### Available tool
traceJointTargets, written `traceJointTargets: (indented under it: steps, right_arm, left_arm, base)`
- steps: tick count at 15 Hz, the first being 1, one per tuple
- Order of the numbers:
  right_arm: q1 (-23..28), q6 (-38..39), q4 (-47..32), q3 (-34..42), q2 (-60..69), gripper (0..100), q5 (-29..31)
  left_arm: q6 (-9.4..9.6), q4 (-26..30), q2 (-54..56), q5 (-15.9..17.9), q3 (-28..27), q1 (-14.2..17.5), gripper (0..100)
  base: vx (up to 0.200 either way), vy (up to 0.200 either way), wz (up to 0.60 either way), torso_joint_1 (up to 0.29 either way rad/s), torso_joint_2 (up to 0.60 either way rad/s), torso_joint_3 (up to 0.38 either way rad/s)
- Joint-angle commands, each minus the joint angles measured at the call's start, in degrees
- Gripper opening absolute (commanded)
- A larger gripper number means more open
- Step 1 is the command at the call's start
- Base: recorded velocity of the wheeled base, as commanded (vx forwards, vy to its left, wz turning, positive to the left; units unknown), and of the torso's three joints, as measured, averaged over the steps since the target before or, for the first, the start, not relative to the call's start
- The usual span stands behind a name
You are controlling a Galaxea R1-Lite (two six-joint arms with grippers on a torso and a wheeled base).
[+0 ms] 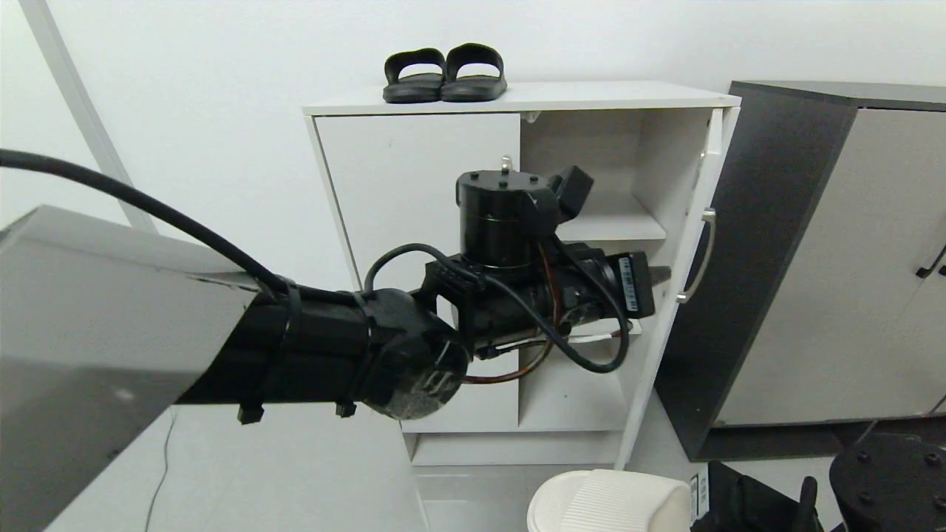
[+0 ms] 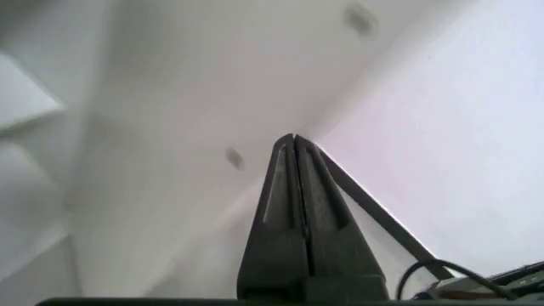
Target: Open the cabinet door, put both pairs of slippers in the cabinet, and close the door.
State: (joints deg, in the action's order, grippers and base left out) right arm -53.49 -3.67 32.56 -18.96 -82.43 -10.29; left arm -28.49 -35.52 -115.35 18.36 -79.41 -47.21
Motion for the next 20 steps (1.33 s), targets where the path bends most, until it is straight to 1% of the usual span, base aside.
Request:
traceJointTargets:
  steps: [1,3,4,5,7,8,9,10,11,12,13,14,15,16,17,18,19,20]
  right_arm:
    - [-0.03,-0.02,0.05,0.06,-0.18,0,0.01]
    - [0.58,0.15,0.22,-0.82,-0.54,0,0.01]
    - [1.55,0.42,0.31,-1.79,-1.06,0,0.09]
    - [5.24,0.51,0.40,-3.81,-3.26,0,0.88]
    - [8.32,1.12,0.84,-6.53,-6.25,0,6.16]
    - [9.02,3.41,1.89,-8.38,-8.45,0,10.11]
    - [8.93,6.92,3.47,-10.66,-10.91,0,14.68]
    - [8.84,9.03,5.14,-12.68,-13.54,0,18.20]
    - [8.93,10.35,7.25,-14.88,-16.53,0,22.51]
    - [9.02,11.23,9.27,-16.90,-19.34,0,27.52]
    - [9.37,12.28,10.68,-18.75,-21.54,0,31.47]
    - [9.63,12.81,12.09,-20.77,-23.56,0,35.16]
    - [10.25,12.81,12.79,-22.18,-24.97,0,37.53]
    - [10.69,12.81,13.05,-22.53,-25.41,0,38.77]
    - [10.87,12.81,12.97,-22.53,-25.58,0,38.85]
    - [10.95,12.81,12.97,-22.53,-25.76,0,38.85]
    - [10.87,12.72,13.05,-22.35,-26.29,0,38.94]
    - [10.87,12.63,13.05,-22.35,-26.29,0,38.94]
  left_arm:
    - [0.01,-0.95,0.65,-0.78,0.48,-1.48,0]
    - [0.01,-1.04,2.85,-0.96,2.15,-0.77,0]
    - [0.01,-0.95,5.04,-0.96,3.82,0.37,0]
    - [0.01,-0.51,10.49,-0.96,7.87,2.13,0]
    - [0.10,-0.42,18.49,-1.04,14.11,5.55,0]
    - [0.10,-0.25,23.24,-1.31,17.27,7.66,0]
    - [0.45,1.69,28.42,-2.19,20.79,9.60,0]
    - [1.68,5.73,33.26,-4.38,23.51,10.92,0]
    - [3.79,10.83,38.62,-9.39,26.85,11.88,0]
    - [5.64,14.25,43.72,-15.46,30.81,12.32,0]
    - [7.66,15.48,48.29,-21.17,34.59,12.41,0]
    - [12.32,16.01,53.74,-26.97,39.60,14.52,0]
    - [20.23,16.10,59.98,-29.17,44.34,19.88,0]
    - [25.41,16.01,64.63,-30.14,48.56,24.71,0]
    - [26.56,16.01,68.50,-32.33,51.37,27.97,0]
    - [26.56,16.10,72.02,-34.97,53.83,30.25,0]
    - [26.38,16.10,78.26,-37.43,59.37,33.06,0]
    - [26.29,16.10,80.45,-37.43,61.48,34.21,0]
  base:
    - [0.000,0.000,0.00,0.000,0.00,0.000]
    - [0.000,0.000,0.00,0.000,0.00,0.000]
    - [0.000,0.000,0.00,0.000,0.00,0.000]
    - [0.000,0.000,0.00,0.000,0.00,0.000]
    - [0.000,0.000,0.00,0.000,0.00,0.000]
    - [0.000,0.000,0.00,0.000,0.00,0.000]
    - [0.000,0.000,0.00,0.000,0.00,0.000]
    - [0.000,0.000,0.00,0.000,0.00,0.000]
    - [0.000,0.000,0.00,0.000,0.00,0.000]
    - [0.000,0.000,0.00,0.000,0.00,0.000]
    - [0.000,0.000,0.00,0.000,0.00,0.000]
    - [0.000,0.000,0.00,0.000,0.00,0.000]
    - [0.000,0.000,0.00,0.000,0.00,0.000]
    - [0.000,0.000,0.00,0.000,0.00,0.000]
    - [0.000,0.000,0.00,0.000,0.00,0.000]
    - [0.000,0.000,0.00,0.000,0.00,0.000]
    - [0.000,0.000,0.00,0.000,0.00,0.000]
    - [0.000,0.000,0.00,0.000,0.00,0.000]
